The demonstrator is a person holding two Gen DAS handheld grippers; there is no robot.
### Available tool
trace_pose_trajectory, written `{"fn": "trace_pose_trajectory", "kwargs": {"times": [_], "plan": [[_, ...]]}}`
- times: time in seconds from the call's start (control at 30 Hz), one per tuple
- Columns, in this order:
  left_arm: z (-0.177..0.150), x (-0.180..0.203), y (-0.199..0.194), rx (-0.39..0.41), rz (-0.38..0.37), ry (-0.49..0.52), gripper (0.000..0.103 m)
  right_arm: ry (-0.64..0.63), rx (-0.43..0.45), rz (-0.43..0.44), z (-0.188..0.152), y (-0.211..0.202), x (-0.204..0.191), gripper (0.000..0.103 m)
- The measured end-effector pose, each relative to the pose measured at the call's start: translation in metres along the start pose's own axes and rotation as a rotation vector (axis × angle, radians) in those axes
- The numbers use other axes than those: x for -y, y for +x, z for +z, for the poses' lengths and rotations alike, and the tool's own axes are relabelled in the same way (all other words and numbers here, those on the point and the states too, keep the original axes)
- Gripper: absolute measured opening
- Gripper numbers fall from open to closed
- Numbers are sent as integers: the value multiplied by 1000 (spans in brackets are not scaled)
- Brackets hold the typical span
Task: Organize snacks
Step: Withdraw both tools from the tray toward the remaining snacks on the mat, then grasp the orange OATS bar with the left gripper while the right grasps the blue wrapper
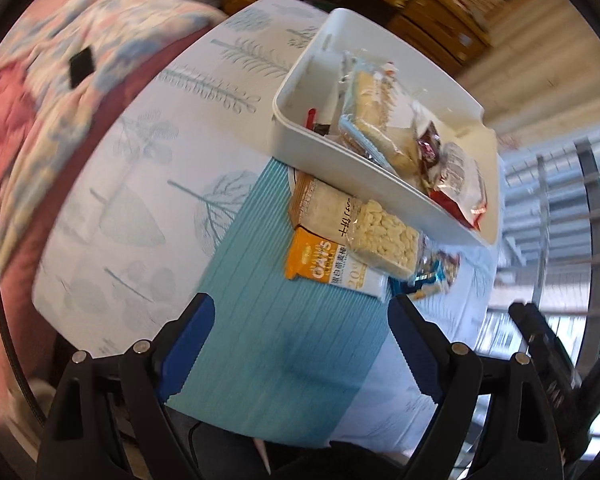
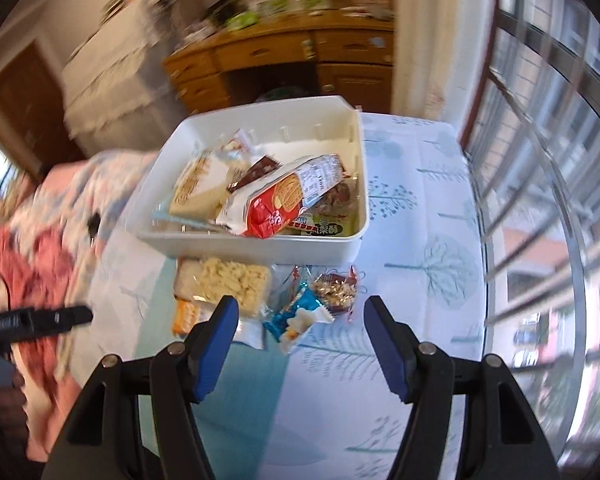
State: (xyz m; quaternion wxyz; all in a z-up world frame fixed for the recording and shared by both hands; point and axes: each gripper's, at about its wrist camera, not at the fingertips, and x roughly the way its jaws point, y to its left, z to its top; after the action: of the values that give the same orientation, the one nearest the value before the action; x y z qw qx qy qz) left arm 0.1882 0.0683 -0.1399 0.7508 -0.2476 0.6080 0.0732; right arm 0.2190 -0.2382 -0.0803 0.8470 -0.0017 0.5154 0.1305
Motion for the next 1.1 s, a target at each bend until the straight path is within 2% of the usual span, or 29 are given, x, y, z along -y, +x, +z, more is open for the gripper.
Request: {"fn": "trace_pose_trajectory", "kwargs": {"times": [0.3,0.4,0.5,0.6,0.73,0.87,1.03,1.1], "plan": [[-15,20,45,43,57,-223,88,-411,-28,92,-2,29,-1,66],[-19,18,59,54,81,-300,88,-547,-23,108,-8,38,-5,66],[-21,10,74,43,73,-415,88,-663,-13,119,-15,46,-9,66],[-24,0,85,45,68,-545,88,-755,-6,142,-22,52,-11,66],[-23,-5,98,51,74,-639,88,-860,9,158,-31,61,-15,66],[-23,-14,119,15,78,-745,88,-952,17,137,-42,76,-20,66],[-20,-16,133,-15,90,-800,87,-1045,36,132,-54,90,-27,66],[-19,-15,137,-27,101,-814,84,-1090,47,126,-60,94,-31,65]]}}
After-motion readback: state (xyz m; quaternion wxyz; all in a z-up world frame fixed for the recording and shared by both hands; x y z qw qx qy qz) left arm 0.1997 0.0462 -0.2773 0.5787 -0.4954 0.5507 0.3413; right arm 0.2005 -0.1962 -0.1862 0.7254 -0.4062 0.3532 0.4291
